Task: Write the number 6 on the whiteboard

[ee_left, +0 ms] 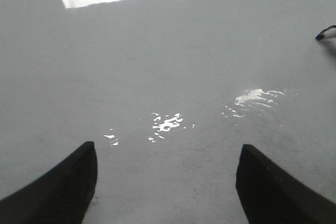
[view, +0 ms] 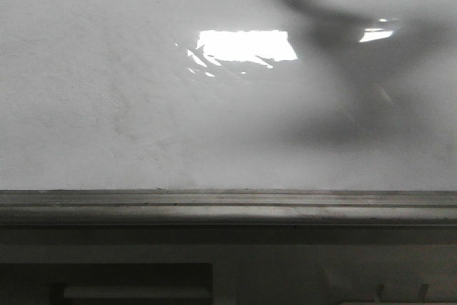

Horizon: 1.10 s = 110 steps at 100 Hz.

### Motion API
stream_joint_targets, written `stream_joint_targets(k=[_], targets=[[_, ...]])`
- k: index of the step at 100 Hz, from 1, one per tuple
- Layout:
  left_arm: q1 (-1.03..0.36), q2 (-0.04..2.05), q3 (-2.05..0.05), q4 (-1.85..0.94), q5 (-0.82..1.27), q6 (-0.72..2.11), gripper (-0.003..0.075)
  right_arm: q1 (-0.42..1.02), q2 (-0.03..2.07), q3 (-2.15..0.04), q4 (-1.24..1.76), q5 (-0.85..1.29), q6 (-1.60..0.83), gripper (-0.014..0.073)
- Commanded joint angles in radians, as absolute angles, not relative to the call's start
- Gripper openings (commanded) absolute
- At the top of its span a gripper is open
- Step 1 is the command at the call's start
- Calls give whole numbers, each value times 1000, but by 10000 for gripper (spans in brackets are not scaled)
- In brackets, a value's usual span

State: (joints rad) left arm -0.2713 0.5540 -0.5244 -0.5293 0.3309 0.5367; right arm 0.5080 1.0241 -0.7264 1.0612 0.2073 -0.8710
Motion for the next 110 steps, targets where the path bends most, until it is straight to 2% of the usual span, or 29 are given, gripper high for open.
stream_joint_targets(k=[1,19,33,49,61,81,98,110], targets=[[-266,556,-552,-553,262,530,501,504,1087,-783,1056,301,-885,-45],[-266,556,-552,-553,260,530,501,494,1102,-764,989,452,-840,-43],[-266,556,-552,-553,256,530,500,460,1040,-734,867,449,-737,-43],[-266,556,-552,-553,250,530,501,407,971,-733,867,372,-735,-44],[-266,556,-552,-553,250,530,501,411,970,-742,889,307,-737,-45],[-266,556,-552,-553,250,530,501,485,1068,-827,891,340,-744,-45],[-266,556,-552,-553,250,531,501,561,1121,-914,891,454,-761,-45],[-266,556,-552,-553,250,539,501,561,1093,-951,869,670,-762,-45]])
